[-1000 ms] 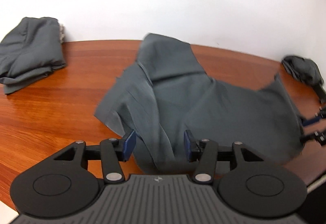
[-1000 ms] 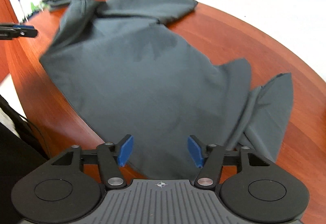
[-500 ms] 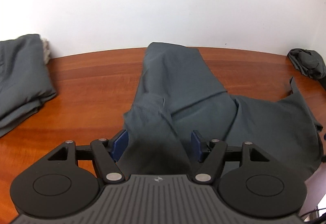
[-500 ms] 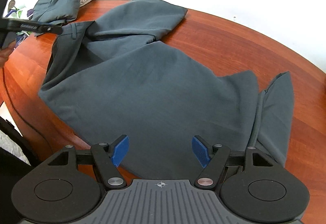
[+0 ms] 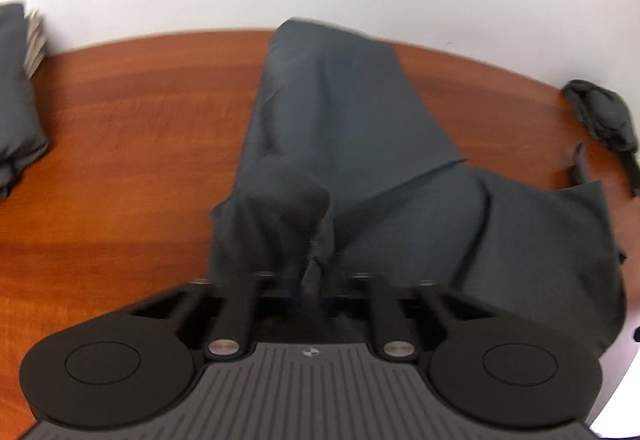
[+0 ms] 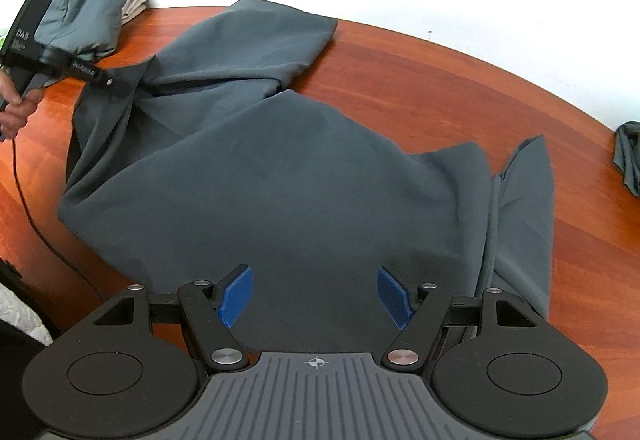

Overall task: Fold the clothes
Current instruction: 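Pinch and release the garment with the left tool to straighten it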

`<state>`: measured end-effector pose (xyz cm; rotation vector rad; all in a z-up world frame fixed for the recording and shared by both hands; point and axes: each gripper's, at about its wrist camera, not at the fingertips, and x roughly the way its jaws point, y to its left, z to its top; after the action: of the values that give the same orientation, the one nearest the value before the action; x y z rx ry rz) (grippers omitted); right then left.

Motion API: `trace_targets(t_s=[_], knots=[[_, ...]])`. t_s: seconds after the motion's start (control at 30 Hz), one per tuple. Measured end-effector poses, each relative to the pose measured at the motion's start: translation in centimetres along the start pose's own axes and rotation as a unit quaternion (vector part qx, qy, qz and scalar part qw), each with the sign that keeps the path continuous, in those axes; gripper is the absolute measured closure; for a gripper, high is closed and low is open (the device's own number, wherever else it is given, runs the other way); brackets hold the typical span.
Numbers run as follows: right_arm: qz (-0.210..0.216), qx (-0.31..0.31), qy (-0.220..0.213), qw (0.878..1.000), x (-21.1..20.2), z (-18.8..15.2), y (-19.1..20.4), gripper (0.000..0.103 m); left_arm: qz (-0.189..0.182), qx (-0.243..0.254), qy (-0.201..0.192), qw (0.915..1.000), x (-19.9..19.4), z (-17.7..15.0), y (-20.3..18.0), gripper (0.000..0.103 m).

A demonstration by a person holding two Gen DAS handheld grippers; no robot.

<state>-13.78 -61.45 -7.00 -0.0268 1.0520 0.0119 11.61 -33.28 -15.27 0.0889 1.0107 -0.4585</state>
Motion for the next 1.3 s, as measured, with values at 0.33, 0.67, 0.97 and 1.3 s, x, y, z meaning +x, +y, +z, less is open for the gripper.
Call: trace_targets(t_s=[0.33,0.67,0.97,1.3], knots=[[0.013,-0.022,-0.012,1.0,2.0,3.3,1.0,0.031,0.092,-0.108,-0.042,0.989,-6.6,-6.1,4.6,0.097],[0.065,-0.061,-0.026,0.996,4.6,9.2,3.1,0.031,0.138,-0.167,-0.004,0.9762,-9.1,-12.6,5.6,0.096],[0.102,-0.133,-0.03,0.985,7.9,14.7,7.7,0.031,0.113,-0.209,-0.034,0.9709,-11.4,-14.4,7.4,0.074],[0.085,-0.141,-0.038,0.986,11.4,19.8,9.9,0.031,0.065,-0.239,-0.063,0.9668,-9.9,-8.5,11.5,0.064]])
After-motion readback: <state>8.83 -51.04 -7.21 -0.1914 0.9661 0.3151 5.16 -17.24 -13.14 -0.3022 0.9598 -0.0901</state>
